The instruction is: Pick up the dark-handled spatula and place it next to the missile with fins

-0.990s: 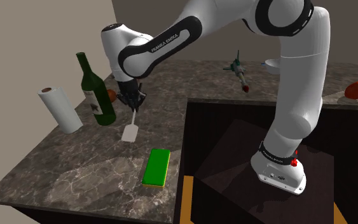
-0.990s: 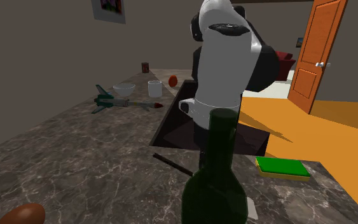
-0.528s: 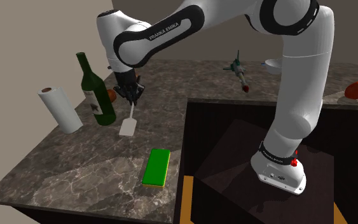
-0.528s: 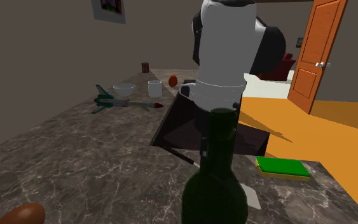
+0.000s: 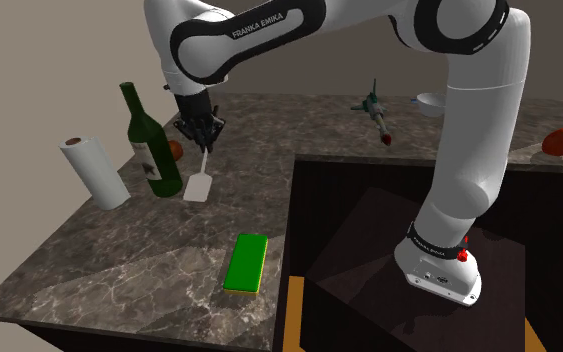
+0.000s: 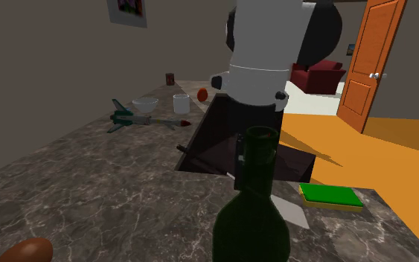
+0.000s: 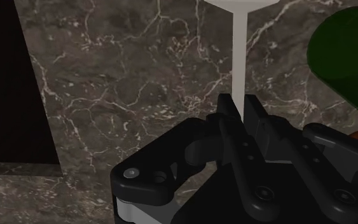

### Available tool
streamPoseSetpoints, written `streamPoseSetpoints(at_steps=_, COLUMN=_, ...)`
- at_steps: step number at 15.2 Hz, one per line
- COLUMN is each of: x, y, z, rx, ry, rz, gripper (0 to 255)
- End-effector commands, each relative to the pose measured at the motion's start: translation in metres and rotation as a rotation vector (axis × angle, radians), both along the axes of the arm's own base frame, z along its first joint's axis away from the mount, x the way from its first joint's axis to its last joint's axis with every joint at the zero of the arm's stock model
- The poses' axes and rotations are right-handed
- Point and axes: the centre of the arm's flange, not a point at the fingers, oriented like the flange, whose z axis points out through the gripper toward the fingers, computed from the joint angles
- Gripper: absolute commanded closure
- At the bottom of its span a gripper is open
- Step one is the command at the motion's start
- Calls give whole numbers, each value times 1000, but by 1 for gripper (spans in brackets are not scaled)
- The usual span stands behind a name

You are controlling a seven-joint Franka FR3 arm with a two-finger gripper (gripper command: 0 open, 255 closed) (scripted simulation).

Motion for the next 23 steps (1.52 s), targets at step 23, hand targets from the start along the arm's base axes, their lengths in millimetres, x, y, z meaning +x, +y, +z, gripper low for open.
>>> streamPoseSetpoints(at_steps=23, x=-13, y=-105, z=83, rx=0, ry=0, rz=0, gripper=255)
